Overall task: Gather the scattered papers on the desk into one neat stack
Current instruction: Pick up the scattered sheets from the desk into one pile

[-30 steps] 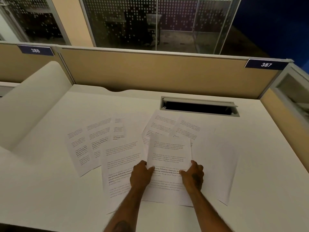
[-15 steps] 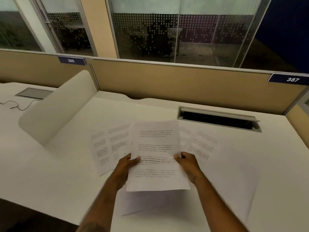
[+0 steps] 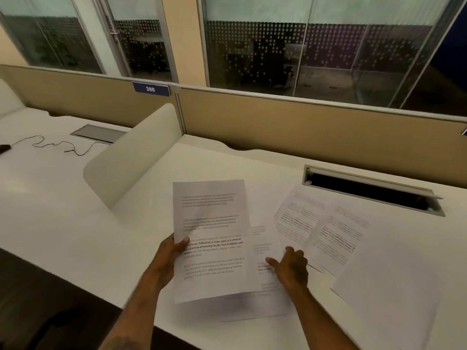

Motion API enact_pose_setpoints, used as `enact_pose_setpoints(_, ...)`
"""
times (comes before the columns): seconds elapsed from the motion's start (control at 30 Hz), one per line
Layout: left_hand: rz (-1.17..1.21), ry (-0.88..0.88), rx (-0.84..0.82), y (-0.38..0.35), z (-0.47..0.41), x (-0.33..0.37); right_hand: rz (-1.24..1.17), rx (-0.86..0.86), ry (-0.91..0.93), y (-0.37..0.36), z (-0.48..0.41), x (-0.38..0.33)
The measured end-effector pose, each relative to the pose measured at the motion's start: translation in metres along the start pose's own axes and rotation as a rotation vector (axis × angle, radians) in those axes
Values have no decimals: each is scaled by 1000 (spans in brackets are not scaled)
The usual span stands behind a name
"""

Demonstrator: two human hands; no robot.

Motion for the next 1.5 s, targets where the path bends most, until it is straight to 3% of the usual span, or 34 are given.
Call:
enact_pose_setpoints(0.1, 11, -4, 9, 16, 1, 2, 52, 15, -56, -10, 4, -5)
enact_pose_setpoints(0.23, 16, -6, 18, 24, 0, 3, -104, -76, -196, -11, -6, -4)
enact_pose_setpoints(0.37, 25, -9, 16, 22, -5, 9, -369, -110, -111, 11, -18, -7)
enact_pose_setpoints(0.6, -10, -56, 19, 16, -19, 24, -643, 156, -8, 134, -38, -13)
enact_pose_setpoints(0.73, -36, -75, 21, 7, -26, 32, -863, 109, 58, 178, -40, -6)
enact_pose_setpoints(1.17, -56, -132, -114, -68, -30, 40, -879, -152, 125, 73, -6, -55)
enact_pose_setpoints(1.33, 23, -58, -99, -76, -35, 32, -973, -36, 83, 66, 2, -60)
enact_pose_setpoints(1.5, -113, -156, -148, -89, -41, 18, -1022, 26, 47, 67, 2, -52)
Point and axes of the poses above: each hand's wrist, its own z-axis away from the middle knuckle, its own y-axis out of the back of the hand, x = y × z, the point moved 3 cm from there along -z, towards the middle knuckle, and after that the axes turned 4 degrees about -y, right-handed, at the moved point
